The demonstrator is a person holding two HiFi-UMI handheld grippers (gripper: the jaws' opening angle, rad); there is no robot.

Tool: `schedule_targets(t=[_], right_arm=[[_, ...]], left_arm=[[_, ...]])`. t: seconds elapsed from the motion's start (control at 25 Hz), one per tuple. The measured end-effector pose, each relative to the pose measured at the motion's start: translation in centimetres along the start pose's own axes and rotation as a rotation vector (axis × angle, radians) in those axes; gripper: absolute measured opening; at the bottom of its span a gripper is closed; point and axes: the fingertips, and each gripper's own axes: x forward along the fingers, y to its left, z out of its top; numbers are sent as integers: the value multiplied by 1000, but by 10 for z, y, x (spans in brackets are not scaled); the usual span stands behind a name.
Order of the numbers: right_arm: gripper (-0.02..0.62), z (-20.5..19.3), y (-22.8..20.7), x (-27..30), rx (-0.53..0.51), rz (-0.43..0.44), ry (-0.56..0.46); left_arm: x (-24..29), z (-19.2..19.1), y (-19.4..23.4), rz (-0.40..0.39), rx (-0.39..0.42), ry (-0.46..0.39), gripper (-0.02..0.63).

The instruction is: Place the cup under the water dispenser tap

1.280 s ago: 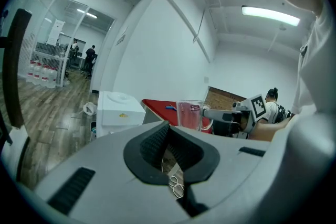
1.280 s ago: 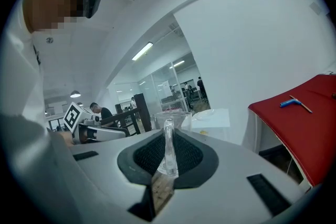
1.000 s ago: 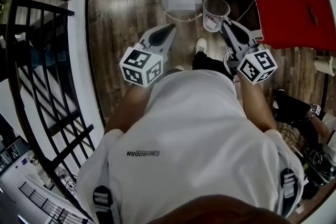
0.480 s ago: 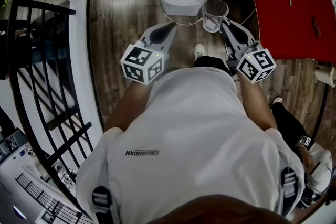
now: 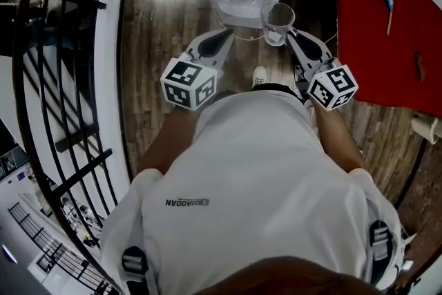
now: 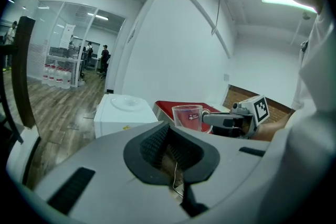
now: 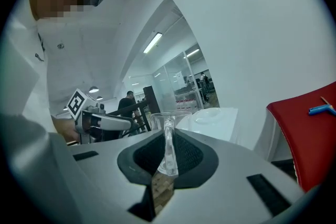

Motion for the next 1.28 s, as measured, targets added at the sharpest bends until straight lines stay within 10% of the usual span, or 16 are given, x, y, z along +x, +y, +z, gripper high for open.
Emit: schedule_targets(t=[0.8,1.28], right_arm=[[49,-85,-38,54,32,205,167],[49,-147,-49,121,43,173,288]], left_arm=[[25,-32,39,229,-138,76,-5],[62,-78,99,192,-201,152,-5]])
